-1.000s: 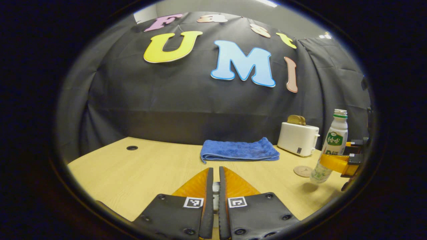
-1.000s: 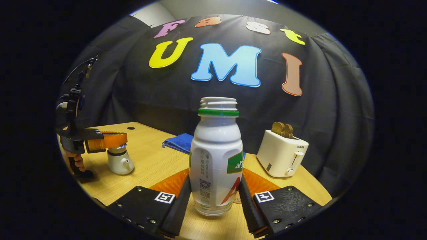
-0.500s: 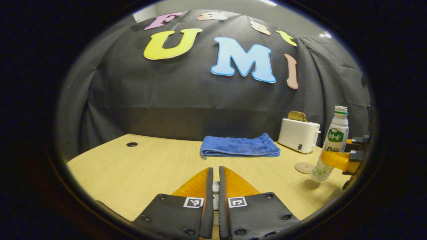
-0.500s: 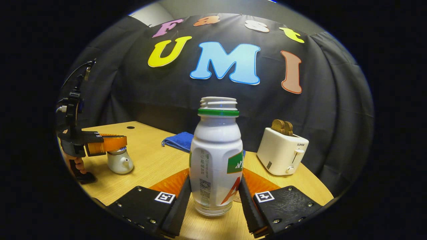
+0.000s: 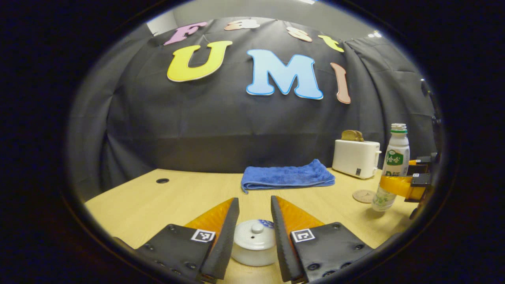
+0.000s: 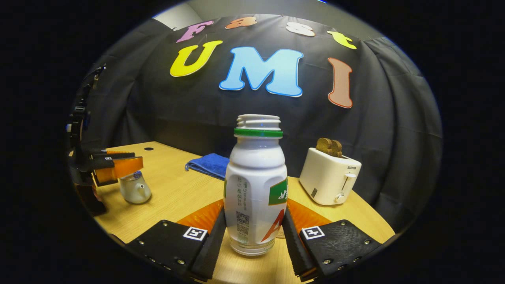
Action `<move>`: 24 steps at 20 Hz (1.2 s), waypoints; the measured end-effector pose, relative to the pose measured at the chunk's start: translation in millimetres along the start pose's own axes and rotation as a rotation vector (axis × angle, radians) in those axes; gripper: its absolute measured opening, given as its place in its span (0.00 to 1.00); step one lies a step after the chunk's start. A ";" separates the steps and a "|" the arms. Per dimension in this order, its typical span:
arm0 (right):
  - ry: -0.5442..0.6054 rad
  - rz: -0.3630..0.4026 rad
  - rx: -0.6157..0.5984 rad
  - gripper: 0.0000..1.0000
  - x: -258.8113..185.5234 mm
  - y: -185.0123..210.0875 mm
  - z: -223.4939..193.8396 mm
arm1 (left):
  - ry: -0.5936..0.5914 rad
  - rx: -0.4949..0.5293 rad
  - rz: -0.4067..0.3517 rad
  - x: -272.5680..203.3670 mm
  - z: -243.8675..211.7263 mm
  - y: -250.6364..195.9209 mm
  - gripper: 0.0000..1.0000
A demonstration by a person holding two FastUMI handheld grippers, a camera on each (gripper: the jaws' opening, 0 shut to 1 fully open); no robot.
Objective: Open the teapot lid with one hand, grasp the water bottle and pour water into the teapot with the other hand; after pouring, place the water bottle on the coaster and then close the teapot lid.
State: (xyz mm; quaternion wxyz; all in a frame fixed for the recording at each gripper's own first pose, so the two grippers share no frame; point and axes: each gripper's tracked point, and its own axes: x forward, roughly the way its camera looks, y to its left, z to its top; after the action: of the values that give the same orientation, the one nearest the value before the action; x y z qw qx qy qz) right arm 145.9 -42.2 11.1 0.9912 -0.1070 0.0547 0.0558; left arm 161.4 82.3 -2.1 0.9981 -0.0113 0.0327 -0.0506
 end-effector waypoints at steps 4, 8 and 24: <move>-0.042 -0.102 0.024 0.72 10.5 -39.5 6.6 | -0.142 -0.024 -0.011 -24.3 44.1 -1.1 0.84; -0.002 -0.129 0.164 0.72 32.1 -76.1 -3.6 | -0.280 -0.055 -0.032 -50.0 82.7 2.6 0.91; 0.061 -0.062 0.194 0.72 81.5 -63.3 -22.5 | -0.249 -0.066 -0.048 -47.4 76.2 1.7 0.91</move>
State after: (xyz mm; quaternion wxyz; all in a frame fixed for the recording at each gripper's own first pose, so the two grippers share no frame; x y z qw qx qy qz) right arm 232.0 -100.5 -7.4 0.9960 -0.0136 0.0866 0.0164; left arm 119.6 90.3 76.9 0.9920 -0.0513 -0.0901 -0.0716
